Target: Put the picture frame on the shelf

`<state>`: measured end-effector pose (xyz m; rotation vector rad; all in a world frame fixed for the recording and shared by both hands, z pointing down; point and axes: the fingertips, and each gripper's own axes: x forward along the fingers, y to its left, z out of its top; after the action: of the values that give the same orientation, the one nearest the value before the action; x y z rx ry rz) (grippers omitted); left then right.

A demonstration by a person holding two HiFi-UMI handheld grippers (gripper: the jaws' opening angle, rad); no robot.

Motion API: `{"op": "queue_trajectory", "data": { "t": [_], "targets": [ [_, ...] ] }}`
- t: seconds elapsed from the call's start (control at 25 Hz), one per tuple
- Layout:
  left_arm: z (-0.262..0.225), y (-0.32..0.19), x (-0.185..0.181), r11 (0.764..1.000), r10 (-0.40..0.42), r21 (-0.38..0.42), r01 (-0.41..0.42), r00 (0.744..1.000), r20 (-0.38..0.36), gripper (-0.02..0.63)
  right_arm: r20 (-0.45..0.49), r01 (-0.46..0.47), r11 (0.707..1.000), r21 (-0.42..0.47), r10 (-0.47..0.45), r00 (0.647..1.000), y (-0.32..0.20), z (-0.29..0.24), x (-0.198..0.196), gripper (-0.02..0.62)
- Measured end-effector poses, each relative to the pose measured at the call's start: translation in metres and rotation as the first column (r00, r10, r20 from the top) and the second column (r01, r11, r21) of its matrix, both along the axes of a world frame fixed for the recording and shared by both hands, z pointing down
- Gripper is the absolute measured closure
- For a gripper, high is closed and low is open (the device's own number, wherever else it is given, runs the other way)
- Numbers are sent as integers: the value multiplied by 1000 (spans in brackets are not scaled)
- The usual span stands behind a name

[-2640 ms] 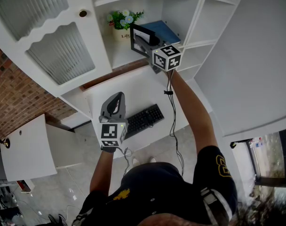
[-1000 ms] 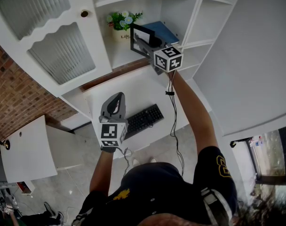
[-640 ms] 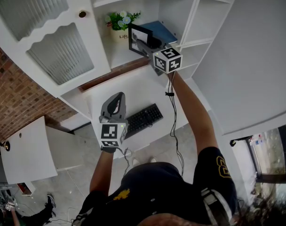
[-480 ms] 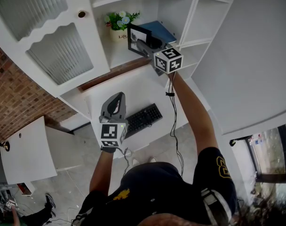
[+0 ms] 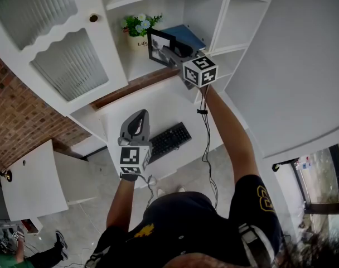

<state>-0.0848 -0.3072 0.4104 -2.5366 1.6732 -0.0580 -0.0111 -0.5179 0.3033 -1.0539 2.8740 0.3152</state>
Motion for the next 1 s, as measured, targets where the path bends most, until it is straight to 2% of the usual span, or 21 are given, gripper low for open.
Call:
{"op": "queue_trajectory", "data": {
  "t": [1.0],
  "targets": [
    [-5, 8, 13, 1000, 28, 10, -28, 1000, -1, 588, -7, -14, 1000, 11, 14, 1000, 19, -5, 16, 442]
  ]
}}
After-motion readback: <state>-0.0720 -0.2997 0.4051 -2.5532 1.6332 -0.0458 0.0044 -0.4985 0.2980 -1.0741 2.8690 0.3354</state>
